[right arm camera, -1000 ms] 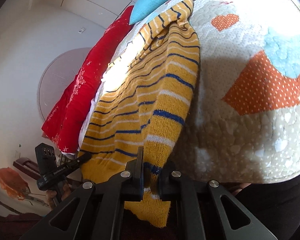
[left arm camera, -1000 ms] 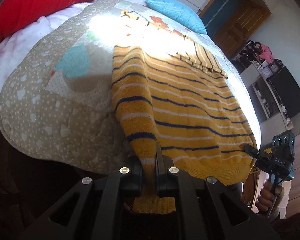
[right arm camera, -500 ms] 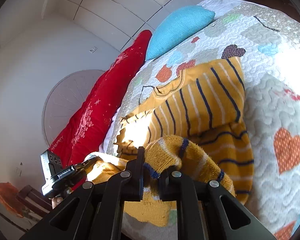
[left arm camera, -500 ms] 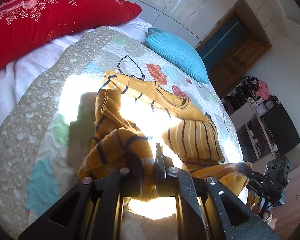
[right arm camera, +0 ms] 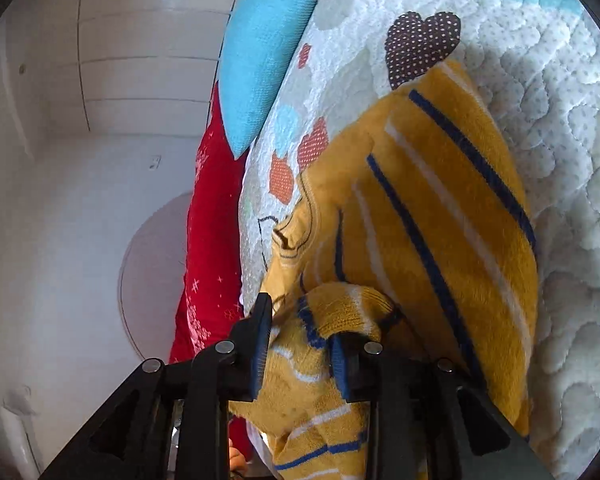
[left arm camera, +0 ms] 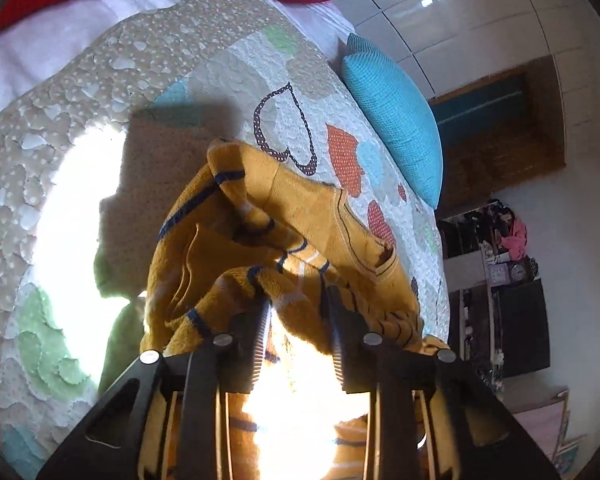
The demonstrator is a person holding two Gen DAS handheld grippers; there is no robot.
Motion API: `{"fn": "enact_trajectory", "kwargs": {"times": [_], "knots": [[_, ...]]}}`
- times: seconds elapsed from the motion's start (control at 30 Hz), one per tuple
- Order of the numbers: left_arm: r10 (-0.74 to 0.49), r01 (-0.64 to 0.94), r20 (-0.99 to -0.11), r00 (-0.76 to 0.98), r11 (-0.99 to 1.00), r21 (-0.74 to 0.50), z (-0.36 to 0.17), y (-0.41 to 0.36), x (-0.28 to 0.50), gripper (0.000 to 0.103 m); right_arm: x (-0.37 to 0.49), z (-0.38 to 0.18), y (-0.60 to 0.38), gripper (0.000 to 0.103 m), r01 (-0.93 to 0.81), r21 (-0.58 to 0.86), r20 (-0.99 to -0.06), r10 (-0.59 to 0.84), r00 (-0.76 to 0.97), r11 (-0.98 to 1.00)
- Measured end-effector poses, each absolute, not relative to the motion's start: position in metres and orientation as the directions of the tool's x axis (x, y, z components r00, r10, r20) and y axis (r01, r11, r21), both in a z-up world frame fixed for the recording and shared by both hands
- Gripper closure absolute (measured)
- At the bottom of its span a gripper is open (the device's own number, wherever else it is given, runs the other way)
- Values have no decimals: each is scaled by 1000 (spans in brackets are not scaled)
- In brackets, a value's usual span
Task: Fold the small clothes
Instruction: 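Lift the hem with both tools and fold it toward the collar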
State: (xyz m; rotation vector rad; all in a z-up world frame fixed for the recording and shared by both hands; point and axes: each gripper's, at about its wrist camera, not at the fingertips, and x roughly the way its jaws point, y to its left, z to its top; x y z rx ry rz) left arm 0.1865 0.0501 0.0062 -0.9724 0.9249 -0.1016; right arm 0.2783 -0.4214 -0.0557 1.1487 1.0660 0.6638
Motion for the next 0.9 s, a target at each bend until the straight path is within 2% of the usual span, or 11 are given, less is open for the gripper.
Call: {"fn": "enact_trajectory", "kwargs": {"times": [0.07,0.17,0.33,0.4,0.5,0.6,0.77,0.9], "knots": [[-476,-322,-585,657,524,-788,0,60,195,48,288,-60,-424,50,102,961,-274,871,408,255],[-472,-327,-539,697,460,-826,-3,72,205,36,297,-62,-427,38,111,976,-218,870,442,188],[-444,-359,-585,679,495,-791,-6,80,213,34,313,-60,-432,36,121,977,-210,863,460,173],[-432,-361,-604,670,522,-773,-6,81,210,34,319,-58,-439,32,129,976,-214,843,493,173],[-412,-363,-629,660,558,-746,-1,81,201,34,323,-50,-461,17,159,964,-266,783,562,213],[-371,-370,-674,639,620,-692,7,80,188,33,318,-41,-474,16,169,952,-307,770,559,256],[-307,-349,-743,595,734,-583,13,79,156,32,275,-7,-467,16,3,837,-484,736,474,548],[-290,-312,-761,580,784,-537,9,74,125,30,218,-9,-461,16,-104,723,-597,692,406,684]]}}
